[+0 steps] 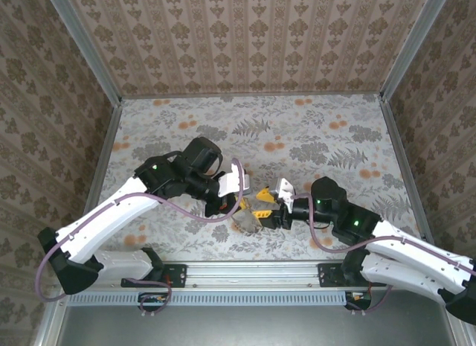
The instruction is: Put the keys on the keyring
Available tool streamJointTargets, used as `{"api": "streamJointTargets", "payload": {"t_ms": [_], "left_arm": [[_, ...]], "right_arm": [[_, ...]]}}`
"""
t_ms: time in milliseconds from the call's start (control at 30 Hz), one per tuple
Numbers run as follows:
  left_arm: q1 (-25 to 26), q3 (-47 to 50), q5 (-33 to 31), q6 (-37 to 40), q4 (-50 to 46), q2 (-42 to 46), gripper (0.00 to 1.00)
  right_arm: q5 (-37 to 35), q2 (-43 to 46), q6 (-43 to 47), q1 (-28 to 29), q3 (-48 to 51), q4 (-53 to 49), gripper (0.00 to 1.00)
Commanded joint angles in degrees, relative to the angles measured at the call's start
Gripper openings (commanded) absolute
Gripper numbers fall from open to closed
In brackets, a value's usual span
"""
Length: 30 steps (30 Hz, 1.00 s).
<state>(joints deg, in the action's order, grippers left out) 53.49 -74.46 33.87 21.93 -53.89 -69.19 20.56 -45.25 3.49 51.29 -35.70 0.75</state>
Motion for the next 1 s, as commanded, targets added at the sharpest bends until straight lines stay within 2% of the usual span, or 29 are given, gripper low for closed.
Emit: {"api": "streamJointTargets", "payload": {"t_ms": [0, 333, 500, 767, 933, 967], "left_arm": [[0.6, -2.0, 2.2, 2.2, -1.4, -0.1, 0.0], [1.0, -1.9, 2.5, 2.8, -1.5, 0.3, 0.0], [1.1, -1.5, 2.5, 2.7, -0.8, 0.2, 0.0], [1.1, -1.2, 2.5, 2.4, -0.3, 0.5, 0.0], [0.9, 1.8, 2.5, 0.0, 3.2, 2.3, 0.0], [0.8, 3.2, 2.5, -1.0, 5.0, 3.3, 0.07]], "right_arm": [[3.2, -0.4, 1.2, 0.4, -2.2, 2.8, 0.51], [6.7, -4.0, 1.5, 0.8, -4.0, 1.9, 0.43], [6.8, -4.4, 2.2, 1.3, -4.3, 0.4, 0.32], [6.0, -4.4, 2.5, 1.5, -3.9, 0.5, 0.02], [3.0, -2.8, 1.7, 1.5, -3.0, 1.8, 0.0], [2.7, -2.0, 0.8, 1.5, -2.4, 3.5, 0.0]]}}
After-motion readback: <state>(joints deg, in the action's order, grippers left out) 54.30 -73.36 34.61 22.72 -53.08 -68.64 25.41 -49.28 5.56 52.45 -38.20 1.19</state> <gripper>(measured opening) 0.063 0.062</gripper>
